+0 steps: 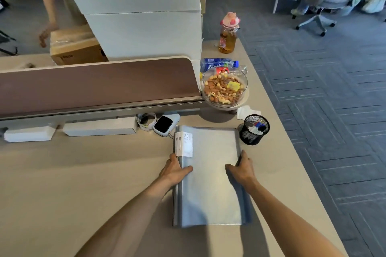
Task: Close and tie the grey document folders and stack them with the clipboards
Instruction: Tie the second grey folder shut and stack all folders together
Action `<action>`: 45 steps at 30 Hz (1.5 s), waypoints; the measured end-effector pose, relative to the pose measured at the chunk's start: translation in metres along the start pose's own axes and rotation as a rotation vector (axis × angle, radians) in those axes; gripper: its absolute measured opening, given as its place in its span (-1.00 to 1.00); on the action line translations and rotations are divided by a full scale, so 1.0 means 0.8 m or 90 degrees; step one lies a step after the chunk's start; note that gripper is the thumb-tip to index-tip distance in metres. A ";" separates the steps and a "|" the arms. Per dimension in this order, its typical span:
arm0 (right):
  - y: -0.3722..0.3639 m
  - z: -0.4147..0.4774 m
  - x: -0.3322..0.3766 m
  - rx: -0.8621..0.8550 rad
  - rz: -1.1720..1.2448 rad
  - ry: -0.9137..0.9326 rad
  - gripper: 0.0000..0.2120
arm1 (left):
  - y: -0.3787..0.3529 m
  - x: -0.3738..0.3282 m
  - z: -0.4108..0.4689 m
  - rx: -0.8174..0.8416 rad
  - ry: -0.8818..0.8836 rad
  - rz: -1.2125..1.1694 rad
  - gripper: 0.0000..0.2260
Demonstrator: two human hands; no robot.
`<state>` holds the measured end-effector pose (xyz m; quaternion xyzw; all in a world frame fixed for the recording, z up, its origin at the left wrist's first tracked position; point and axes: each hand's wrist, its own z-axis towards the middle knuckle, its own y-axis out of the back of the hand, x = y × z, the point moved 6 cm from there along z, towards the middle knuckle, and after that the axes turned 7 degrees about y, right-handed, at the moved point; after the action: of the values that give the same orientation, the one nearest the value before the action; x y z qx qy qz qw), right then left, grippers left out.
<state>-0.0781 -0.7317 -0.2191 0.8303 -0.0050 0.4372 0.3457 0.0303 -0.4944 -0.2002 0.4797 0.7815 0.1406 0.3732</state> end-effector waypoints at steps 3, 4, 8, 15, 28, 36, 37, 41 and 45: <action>0.001 0.024 0.000 0.004 -0.011 0.000 -0.45 | 0.001 -0.016 0.015 0.000 0.011 -0.020 -0.21; 0.000 0.032 0.001 0.015 -0.022 0.002 -0.44 | 0.000 -0.019 0.020 0.001 0.018 -0.026 -0.20; 0.000 0.053 0.000 0.036 -0.057 0.000 -0.55 | -0.006 -0.024 0.035 -0.002 0.046 -0.021 -0.20; 0.004 0.056 -0.006 -0.029 -0.105 -0.010 -0.38 | -0.020 -0.038 0.047 0.010 0.036 0.017 -0.22; 0.023 0.038 0.003 -0.004 -0.151 0.038 -0.61 | -0.023 -0.043 0.025 -0.017 0.004 -0.009 -0.29; 0.025 -0.001 0.005 0.058 -0.212 -0.010 -0.37 | -0.015 -0.028 -0.019 0.010 -0.084 -0.019 -0.39; 0.023 -0.009 -0.004 0.069 -0.230 -0.031 -0.36 | -0.023 -0.023 -0.026 0.026 -0.112 0.006 -0.35; 0.020 -0.033 -0.026 0.037 -0.220 -0.030 -0.44 | -0.046 -0.002 -0.034 0.051 -0.118 0.099 -0.26; 0.021 -0.034 -0.025 0.021 -0.157 -0.017 -0.46 | -0.039 -0.013 -0.028 0.020 -0.131 0.066 -0.32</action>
<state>-0.1154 -0.7341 -0.2138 0.8358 0.1001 0.3803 0.3832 -0.0035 -0.5160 -0.1981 0.5373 0.7152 0.0976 0.4363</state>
